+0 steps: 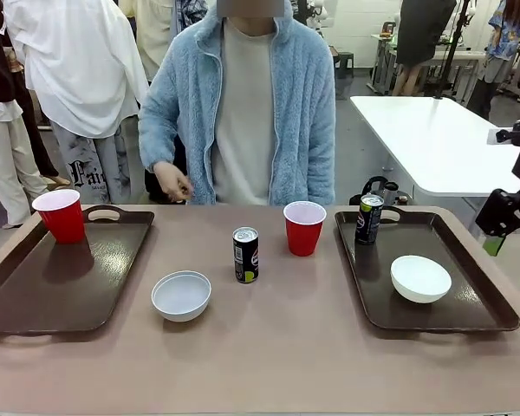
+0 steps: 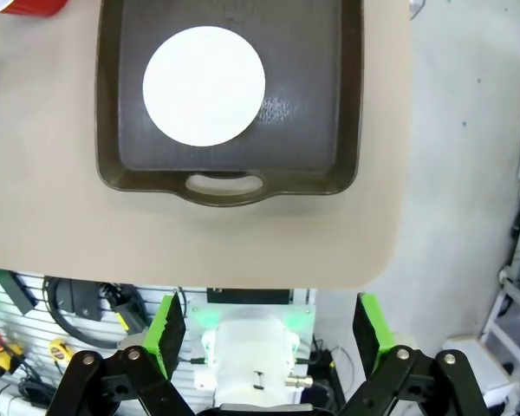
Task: Prepare tableware on both trays.
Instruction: Pick up a Picnic Bowl from the table and place it on a Handle tray.
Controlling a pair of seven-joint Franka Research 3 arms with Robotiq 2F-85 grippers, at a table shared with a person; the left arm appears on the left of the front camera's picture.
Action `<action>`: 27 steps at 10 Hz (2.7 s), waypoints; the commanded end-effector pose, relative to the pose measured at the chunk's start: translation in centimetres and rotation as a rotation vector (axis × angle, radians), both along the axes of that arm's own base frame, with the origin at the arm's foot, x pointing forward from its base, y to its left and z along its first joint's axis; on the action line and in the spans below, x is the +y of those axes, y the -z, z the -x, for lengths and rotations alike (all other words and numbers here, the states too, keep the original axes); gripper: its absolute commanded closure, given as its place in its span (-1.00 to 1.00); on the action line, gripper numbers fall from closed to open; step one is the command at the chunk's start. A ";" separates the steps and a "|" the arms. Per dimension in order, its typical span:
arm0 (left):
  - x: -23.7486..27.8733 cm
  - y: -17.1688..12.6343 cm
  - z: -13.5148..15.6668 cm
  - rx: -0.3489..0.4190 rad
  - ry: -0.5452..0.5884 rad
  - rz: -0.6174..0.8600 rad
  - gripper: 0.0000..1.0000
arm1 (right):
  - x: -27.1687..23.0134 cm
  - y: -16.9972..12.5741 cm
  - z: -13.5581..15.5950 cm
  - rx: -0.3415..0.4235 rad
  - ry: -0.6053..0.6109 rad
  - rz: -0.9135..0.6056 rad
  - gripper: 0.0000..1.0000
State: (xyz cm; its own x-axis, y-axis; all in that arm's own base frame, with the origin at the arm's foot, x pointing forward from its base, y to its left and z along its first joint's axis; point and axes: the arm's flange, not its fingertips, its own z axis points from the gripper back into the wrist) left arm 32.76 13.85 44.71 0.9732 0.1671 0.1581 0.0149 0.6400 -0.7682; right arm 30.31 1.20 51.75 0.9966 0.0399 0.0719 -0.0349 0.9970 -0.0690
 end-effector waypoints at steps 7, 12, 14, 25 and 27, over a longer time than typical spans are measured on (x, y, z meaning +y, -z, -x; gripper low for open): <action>0.1 -0.1 0.0 -0.006 0.000 0.017 -1.00 | -2.9 -0.7 -0.1 0.060 -0.100 -0.239 -1.00; -10.2 -3.0 -0.2 -0.067 0.110 -0.278 -1.00 | -13.9 -2.8 -3.2 0.076 -0.249 -1.004 -1.00; -15.1 -3.7 -0.4 -0.084 0.173 -0.389 -1.00 | -18.5 -0.9 -3.3 0.046 -0.176 -1.156 -1.00; -19.1 -3.6 -1.3 -0.099 0.226 -0.459 -1.00 | -21.2 3.3 -2.1 0.096 -0.062 -1.174 -1.00; -19.8 -4.7 -3.0 -0.088 0.213 -0.622 -1.00 | -21.3 4.1 -4.2 0.175 -0.082 -1.210 -1.00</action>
